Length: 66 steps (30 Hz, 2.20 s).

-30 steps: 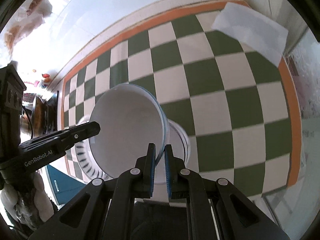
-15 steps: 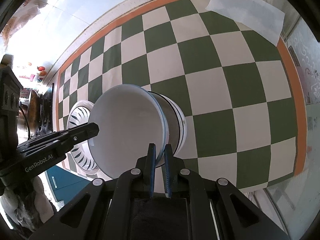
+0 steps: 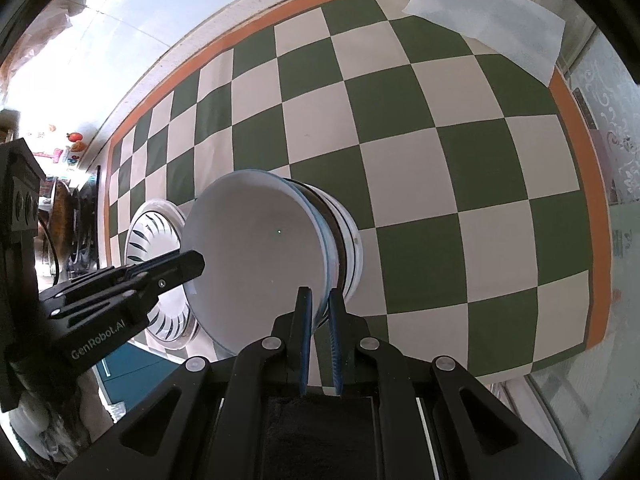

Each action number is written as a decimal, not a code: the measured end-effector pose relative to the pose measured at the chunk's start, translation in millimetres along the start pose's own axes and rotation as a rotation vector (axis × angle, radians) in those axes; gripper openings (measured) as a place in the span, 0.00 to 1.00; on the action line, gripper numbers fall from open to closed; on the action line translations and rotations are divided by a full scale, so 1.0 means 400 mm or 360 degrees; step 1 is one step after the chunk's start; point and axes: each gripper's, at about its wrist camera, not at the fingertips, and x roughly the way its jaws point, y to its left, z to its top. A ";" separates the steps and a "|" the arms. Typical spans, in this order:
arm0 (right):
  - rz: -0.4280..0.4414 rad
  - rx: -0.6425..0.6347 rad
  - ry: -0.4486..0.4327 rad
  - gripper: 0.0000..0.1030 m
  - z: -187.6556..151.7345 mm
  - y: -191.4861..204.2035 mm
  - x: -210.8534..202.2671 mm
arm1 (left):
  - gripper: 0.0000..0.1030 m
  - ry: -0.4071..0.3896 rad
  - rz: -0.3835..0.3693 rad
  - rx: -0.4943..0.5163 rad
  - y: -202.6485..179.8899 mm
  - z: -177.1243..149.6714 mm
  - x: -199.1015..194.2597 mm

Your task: Organize plates and bowls

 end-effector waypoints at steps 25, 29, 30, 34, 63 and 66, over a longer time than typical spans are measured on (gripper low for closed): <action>-0.0184 -0.0136 -0.0193 0.13 -0.093 0.086 -0.134 | 0.29 -0.0260 0.0130 0.0158 -0.035 -0.109 -0.172; -0.0147 -0.0126 -0.0286 0.42 -0.127 0.098 -0.199 | 0.42 -0.0364 0.0162 0.0184 -0.044 -0.138 -0.230; -0.0154 -0.0132 -0.0308 0.44 -0.136 0.104 -0.214 | 0.50 -0.0392 0.0166 0.0190 -0.047 -0.144 -0.245; -0.0159 -0.0143 -0.0386 0.55 -0.170 0.124 -0.271 | 0.77 -0.0477 0.0141 0.0211 -0.054 -0.163 -0.294; -0.0289 -0.0175 -0.0699 0.87 -0.307 0.183 -0.500 | 0.91 -0.0661 0.0152 0.0116 -0.020 -0.243 -0.456; -0.0279 -0.0151 -0.0667 0.87 -0.290 0.171 -0.482 | 0.91 -0.0605 0.0118 0.0092 -0.012 -0.229 -0.427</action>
